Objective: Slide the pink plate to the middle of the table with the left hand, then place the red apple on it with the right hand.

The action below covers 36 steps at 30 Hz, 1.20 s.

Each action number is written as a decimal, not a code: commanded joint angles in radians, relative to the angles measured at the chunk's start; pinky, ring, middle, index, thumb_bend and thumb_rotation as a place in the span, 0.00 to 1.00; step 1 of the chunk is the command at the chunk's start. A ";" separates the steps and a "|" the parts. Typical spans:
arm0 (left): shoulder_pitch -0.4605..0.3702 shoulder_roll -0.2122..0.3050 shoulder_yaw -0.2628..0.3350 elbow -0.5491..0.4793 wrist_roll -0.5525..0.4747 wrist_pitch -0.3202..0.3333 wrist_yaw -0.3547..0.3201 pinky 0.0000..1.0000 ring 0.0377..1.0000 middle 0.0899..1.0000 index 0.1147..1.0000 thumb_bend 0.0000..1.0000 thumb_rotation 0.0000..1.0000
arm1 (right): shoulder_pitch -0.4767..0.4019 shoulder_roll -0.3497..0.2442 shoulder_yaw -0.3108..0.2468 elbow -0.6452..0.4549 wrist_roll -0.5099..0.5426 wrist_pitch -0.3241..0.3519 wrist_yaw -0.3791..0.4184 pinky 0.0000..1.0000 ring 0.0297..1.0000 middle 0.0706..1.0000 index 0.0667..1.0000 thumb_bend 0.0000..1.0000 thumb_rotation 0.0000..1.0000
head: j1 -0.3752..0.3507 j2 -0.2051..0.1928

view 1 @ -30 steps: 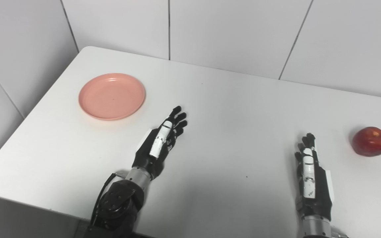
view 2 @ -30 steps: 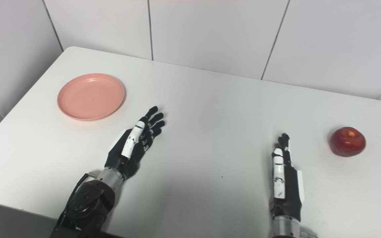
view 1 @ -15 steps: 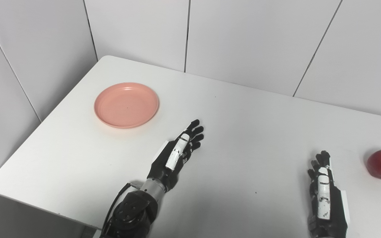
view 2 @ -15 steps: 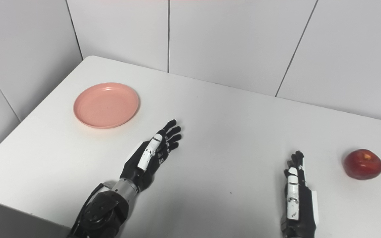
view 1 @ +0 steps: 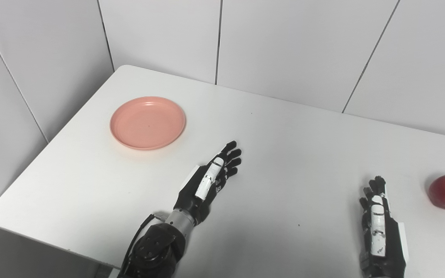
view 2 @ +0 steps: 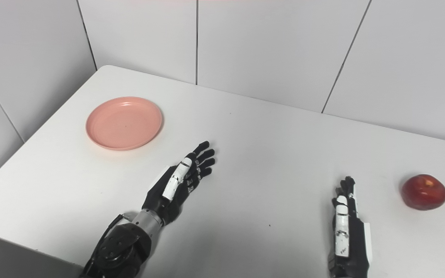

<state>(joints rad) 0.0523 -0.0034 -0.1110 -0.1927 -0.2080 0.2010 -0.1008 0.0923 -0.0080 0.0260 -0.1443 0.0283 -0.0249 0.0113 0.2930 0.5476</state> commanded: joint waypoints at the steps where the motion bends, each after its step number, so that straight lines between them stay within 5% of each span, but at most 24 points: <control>1: 0.015 -0.002 0.008 -0.016 -0.004 -0.005 -0.006 0.96 0.94 0.94 0.92 0.36 1.00 | 0.024 -0.004 -0.003 0.017 -0.005 -0.040 0.003 1.00 1.00 1.00 1.00 0.15 1.00 | 0.000 0.001; 21: -0.114 0.061 0.085 -0.132 -0.012 0.080 -0.012 0.95 0.92 0.91 0.89 0.42 1.00 | 0.023 -0.005 -0.007 0.018 0.003 -0.036 0.008 1.00 1.00 1.00 1.00 0.13 1.00 | 0.008 0.001; 36: -0.299 0.156 0.210 -0.218 -0.061 0.168 0.010 0.93 0.92 0.93 0.91 0.37 1.00 | 0.020 -0.013 -0.009 0.036 -0.016 -0.061 0.004 1.00 1.00 1.00 1.00 0.11 1.00 | 0.023 -0.005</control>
<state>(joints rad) -0.1960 0.1410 0.0897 -0.3740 -0.2571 0.3730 -0.0959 0.0946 -0.0105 0.0223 -0.1423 0.0169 -0.0271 0.0112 0.3160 0.5415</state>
